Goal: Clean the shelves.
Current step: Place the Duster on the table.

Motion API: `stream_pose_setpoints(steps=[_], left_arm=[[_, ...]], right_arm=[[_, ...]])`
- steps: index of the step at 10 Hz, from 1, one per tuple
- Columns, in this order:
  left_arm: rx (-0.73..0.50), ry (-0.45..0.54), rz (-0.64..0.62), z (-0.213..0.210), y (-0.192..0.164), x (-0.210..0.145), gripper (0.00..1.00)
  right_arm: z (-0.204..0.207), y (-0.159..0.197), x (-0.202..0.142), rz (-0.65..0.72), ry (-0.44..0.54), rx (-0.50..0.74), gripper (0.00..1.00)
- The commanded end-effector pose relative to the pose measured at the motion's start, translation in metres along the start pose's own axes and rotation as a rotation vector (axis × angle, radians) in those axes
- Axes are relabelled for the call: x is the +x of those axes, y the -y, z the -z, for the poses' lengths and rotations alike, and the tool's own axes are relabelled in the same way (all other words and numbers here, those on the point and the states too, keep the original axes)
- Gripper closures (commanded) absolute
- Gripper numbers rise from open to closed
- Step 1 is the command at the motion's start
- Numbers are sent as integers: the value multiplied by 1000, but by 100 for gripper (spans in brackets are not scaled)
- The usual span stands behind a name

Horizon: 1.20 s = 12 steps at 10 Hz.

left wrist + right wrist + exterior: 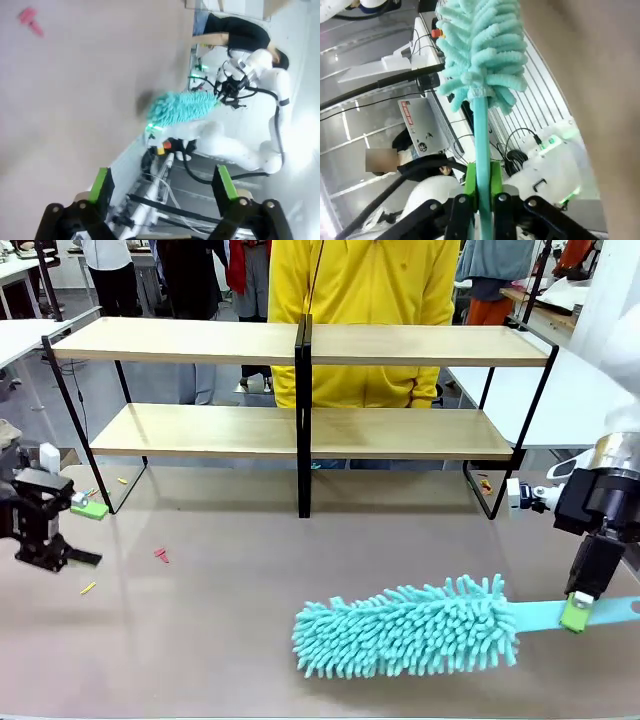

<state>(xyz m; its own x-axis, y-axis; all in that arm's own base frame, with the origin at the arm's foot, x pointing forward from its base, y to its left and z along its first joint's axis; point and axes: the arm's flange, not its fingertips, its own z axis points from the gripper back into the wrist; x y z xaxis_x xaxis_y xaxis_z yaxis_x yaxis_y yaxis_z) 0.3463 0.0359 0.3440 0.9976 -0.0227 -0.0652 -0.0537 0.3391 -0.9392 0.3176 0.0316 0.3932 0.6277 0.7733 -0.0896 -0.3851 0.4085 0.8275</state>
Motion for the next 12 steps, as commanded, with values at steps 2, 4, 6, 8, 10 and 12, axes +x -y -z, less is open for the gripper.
stream_pose_setpoints(steps=[2, 4, 6, 8, 10, 12], left_arm=[[42, 15, 117, -5, 24, 1, 0], [42, 15, 117, -5, 24, 1, 0], [42, 15, 117, -5, 24, 1, 0], [42, 15, 117, -5, 24, 1, 0], [42, 15, 117, -5, 24, 1, 0], [42, 15, 117, -5, 24, 1, 0]], right_arm=[[-46, 32, -6, 29, 46, 52, 87], [-40, 39, 2, 48, 29, 39, 87], [-45, 45, 2, 84, 93, 36, 35], [-72, 51, -12, 175, 365, -31, 0], [-86, 49, -20, 268, 777, -163, 0], [-85, 30, -37, 320, 1052, 16, 0]])
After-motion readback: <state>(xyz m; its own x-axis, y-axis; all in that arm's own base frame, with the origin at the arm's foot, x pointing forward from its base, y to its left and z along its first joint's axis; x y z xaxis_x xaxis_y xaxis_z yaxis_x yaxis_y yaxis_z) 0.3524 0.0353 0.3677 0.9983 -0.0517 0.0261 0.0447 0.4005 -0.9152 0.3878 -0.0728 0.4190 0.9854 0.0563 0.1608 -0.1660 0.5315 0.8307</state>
